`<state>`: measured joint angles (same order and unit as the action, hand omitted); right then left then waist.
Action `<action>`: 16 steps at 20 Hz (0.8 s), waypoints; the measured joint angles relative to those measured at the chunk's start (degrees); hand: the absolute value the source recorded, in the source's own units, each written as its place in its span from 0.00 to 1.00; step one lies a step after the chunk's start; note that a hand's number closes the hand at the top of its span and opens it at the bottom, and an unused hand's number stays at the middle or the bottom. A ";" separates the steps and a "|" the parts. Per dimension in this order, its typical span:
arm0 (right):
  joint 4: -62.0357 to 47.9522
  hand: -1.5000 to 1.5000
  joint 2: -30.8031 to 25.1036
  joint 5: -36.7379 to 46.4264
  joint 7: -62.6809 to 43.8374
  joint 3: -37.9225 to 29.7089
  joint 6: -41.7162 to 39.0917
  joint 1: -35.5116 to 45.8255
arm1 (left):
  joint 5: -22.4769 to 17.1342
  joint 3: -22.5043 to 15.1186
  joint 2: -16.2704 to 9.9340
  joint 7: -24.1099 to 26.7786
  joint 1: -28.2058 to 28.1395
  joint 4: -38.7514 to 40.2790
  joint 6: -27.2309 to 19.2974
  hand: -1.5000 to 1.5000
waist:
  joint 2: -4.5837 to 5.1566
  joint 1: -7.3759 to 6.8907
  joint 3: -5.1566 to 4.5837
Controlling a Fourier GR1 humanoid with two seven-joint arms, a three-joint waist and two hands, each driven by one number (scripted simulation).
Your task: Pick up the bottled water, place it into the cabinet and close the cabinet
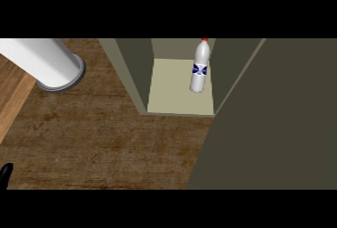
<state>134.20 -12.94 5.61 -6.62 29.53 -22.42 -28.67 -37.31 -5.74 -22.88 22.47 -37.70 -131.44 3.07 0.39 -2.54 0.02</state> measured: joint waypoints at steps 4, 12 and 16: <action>-1.70 1.00 3.40 -2.25 -3.72 -0.89 0.39 3.96 | -2.80 2.92 -1.15 0.55 -2.12 0.04 3.09 0.00 | 0.02 -0.75 -0.05; -8.69 1.00 10.93 -7.31 -12.55 7.13 11.77 20.31 | -9.68 10.47 -3.37 1.29 -6.78 0.80 10.07 0.00 | -0.17 -0.83 -0.12; -14.08 1.00 12.05 -13.18 -15.70 6.35 18.47 31.26 | -13.12 15.04 -3.73 2.49 -9.60 2.72 15.41 0.00 | -0.25 -0.49 -0.15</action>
<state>120.11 -0.88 -7.57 -22.32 35.88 -3.95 2.59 -50.44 9.30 -26.60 24.96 -47.29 -128.72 18.48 0.14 -3.02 -0.13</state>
